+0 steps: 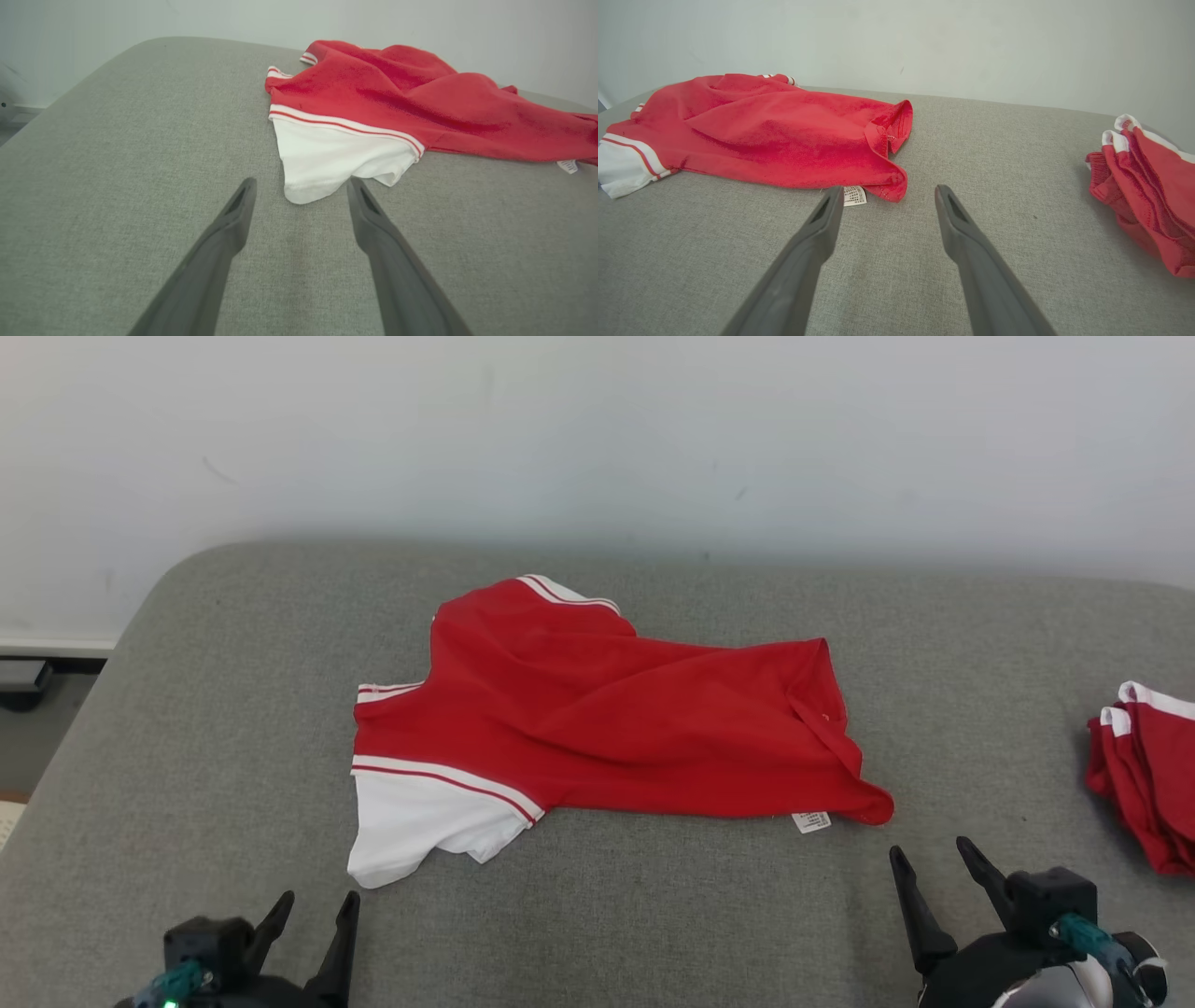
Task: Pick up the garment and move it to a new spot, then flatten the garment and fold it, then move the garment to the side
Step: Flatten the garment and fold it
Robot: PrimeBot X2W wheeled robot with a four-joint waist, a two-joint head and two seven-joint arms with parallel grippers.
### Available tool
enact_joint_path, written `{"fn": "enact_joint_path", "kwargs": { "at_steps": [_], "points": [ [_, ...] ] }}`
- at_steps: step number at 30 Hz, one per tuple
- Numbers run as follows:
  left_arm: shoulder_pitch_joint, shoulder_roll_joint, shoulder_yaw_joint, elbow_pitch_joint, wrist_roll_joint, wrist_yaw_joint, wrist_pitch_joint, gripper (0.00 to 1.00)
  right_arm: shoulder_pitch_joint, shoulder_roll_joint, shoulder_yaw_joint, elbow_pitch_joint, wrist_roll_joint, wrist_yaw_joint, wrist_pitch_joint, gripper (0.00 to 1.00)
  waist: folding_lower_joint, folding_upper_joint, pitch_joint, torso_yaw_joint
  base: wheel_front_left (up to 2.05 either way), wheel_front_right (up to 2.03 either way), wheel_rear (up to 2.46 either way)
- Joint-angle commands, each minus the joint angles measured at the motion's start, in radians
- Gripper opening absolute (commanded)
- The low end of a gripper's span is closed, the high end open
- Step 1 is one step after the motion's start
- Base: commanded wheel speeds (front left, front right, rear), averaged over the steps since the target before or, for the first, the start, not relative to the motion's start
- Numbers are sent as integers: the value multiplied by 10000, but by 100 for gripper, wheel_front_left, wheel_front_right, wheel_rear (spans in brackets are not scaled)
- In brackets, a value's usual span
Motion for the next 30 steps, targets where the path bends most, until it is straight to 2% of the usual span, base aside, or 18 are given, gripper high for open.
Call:
{"fn": "enact_joint_path", "kwargs": {
  "at_steps": [1, 7, 13, 30],
  "points": [
    [-315, 85, -48, 232, -58, -70, 152, 100, -182, -31, -43, 94, -140, -4, 198, 100, 0, 0, 143, 66, 0, 0, 0],
    [-1332, 64, -369, 1515, -259, -138, 877, 100, -905, -31, -258, 335, -404, -4, 1035, 100, 0, 0, 491, 92, 0, 0, 0],
    [-2261, -3, -725, 2659, -278, -190, 976, 100, -1578, -31, 22, 394, -475, -4, 1260, 100, 0, 0, 820, 86, 0, 0, 0],
    [-3716, -92, -1600, 4768, -1056, -232, 242, 100, -2150, -132, 476, 1022, -471, -4, 1422, 100, 0, 0, 1279, -232, 0, 0, 0]
  ]
}}
